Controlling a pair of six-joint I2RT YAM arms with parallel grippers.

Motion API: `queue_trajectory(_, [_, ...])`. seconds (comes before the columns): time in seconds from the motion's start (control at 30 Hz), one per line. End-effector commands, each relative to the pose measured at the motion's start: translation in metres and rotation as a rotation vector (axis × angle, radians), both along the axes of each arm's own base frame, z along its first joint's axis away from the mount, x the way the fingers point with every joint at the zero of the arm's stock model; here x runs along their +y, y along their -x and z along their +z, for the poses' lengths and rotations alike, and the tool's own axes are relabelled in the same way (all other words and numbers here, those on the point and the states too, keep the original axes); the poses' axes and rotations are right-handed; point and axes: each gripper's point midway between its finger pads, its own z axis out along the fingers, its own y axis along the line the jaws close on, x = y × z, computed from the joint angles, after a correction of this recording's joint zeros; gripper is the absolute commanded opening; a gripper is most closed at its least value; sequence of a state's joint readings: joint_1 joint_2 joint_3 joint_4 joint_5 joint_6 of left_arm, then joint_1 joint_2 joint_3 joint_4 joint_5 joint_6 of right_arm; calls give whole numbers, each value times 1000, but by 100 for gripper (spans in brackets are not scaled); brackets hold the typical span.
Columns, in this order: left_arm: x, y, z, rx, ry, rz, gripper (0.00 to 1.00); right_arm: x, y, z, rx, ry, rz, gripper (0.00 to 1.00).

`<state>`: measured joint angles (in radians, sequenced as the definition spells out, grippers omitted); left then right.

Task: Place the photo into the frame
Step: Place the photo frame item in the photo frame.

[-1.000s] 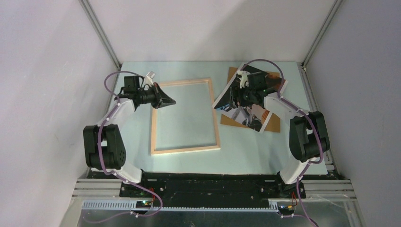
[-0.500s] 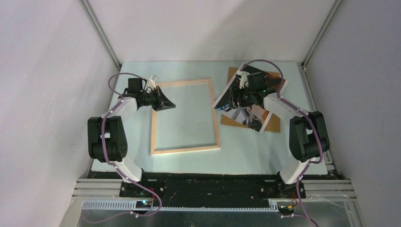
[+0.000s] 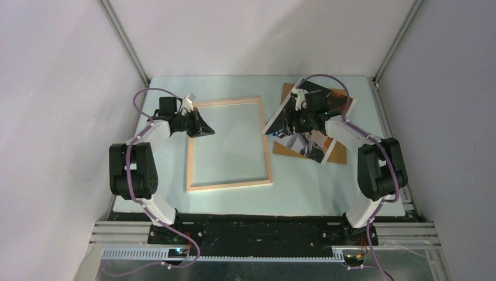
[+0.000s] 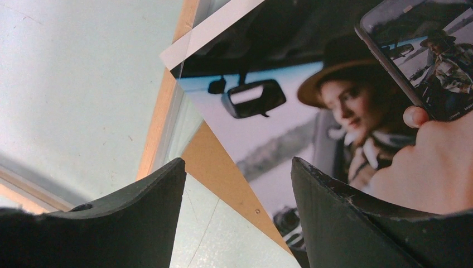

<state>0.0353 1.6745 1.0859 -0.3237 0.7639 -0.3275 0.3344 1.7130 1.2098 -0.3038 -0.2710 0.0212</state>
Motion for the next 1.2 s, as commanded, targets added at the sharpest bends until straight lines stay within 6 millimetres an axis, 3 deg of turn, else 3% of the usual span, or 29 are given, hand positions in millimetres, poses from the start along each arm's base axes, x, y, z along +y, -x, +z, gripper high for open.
queue_trajectory(0.0, [13,-17,-5,-75,-94,-3,0,7,-6,11,-56,-12,26,73])
queue_trajectory(0.67, [23,-14,-20,-85,-184,-37,0,12,-4,-1,-61,35,67,73])
queue_trajectory(0.93, [21,-13,-15,-92,-171,-40,0,25,-6,-33,-102,227,133,71])
queue_trajectory(1.17, [20,-14,-11,-98,-162,-40,0,38,-11,-44,-151,387,198,71])
